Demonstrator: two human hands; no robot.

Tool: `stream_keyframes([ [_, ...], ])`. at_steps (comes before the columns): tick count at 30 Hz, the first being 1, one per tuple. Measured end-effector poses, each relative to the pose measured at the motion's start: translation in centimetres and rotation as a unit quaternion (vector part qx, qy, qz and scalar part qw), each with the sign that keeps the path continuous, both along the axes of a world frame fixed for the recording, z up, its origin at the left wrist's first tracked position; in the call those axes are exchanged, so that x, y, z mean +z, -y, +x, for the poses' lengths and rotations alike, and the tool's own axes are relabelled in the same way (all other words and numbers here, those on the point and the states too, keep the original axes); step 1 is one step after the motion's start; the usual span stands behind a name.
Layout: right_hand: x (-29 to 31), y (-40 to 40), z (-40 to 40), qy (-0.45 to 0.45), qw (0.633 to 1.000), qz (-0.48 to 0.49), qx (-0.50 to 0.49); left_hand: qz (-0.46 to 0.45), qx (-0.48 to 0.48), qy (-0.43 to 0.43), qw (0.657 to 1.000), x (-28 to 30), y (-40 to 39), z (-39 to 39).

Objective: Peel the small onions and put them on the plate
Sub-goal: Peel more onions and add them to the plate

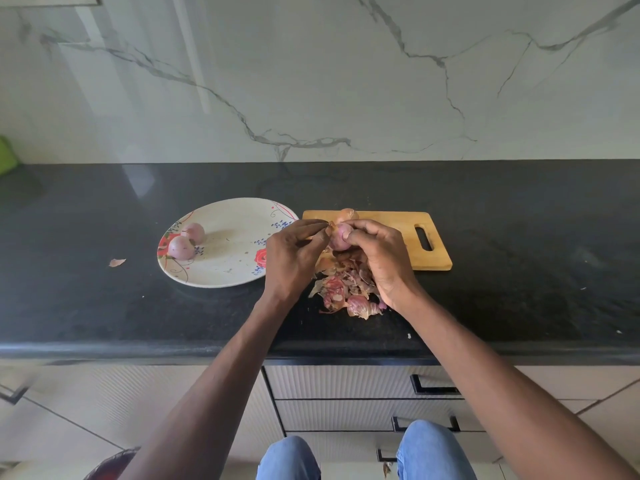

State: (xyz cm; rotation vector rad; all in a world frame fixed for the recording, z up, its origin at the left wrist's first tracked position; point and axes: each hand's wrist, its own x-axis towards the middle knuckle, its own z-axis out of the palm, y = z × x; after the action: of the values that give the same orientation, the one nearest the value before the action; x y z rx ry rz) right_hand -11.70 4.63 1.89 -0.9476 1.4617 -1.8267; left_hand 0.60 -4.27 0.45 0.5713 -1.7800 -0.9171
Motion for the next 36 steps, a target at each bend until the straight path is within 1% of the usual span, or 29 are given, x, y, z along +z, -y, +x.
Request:
stream_keyframes([
  [3, -0.1, -0.1, -0.1, -0.015, 1.0, -0.001, -0.004, -0.023, 0.016, 0.011, 1.0, -0.1, 0.0, 0.0],
  [7, -0.2, 0.0, -0.1, -0.068, 0.998, 0.006, 0.011, -0.045, 0.04, 0.011, 0.998, -0.2, -0.1, 0.0],
  [9, -0.3, 0.1, -0.1, -0.072, 0.997, 0.006, 0.008, -0.046, 0.043, 0.008, 0.998, -0.1, -0.2, 0.0],
  [15, -0.3, 0.5, -0.4, 0.03, 0.999, -0.008, 0.03, -0.045, 0.049, -0.001, 0.998, 0.2, -0.5, 0.0],
  [18, -0.3, 0.5, -0.6, 0.054, 0.998, -0.002, 0.041, -0.047, 0.056, 0.003, 0.997, 0.2, -0.8, -0.1],
  [23, 0.0, 0.4, -0.4, 0.073, 0.997, -0.002, 0.03, -0.034, 0.065, 0.004, 0.997, 0.4, -1.1, -0.4],
  [24, 0.2, 0.3, -0.3, 0.088, 0.996, -0.005, 0.025, -0.012, 0.068, -0.005, 0.998, 0.5, -1.2, -0.3],
  [27, 0.7, 0.0, -0.5, 0.139, 0.99, -0.013, 0.01, 0.113, 0.092, -0.074, 0.987, 0.8, -0.2, 0.1],
  [30, 0.7, 0.0, -0.8, 0.169, 0.986, -0.011, 0.014, 0.156, 0.092, -0.099, 0.979, 0.8, 0.6, 0.4],
  [32, 0.6, 0.0, -0.7, 0.187, 0.982, -0.009, 0.02, 0.148, 0.072, -0.078, 0.983, 0.6, 0.3, 0.2],
  [36, 0.6, -0.2, -0.7, 0.208, 0.977, -0.025, 0.043, 0.084, 0.082, 0.013, 0.993, -0.2, 0.5, 0.0],
])
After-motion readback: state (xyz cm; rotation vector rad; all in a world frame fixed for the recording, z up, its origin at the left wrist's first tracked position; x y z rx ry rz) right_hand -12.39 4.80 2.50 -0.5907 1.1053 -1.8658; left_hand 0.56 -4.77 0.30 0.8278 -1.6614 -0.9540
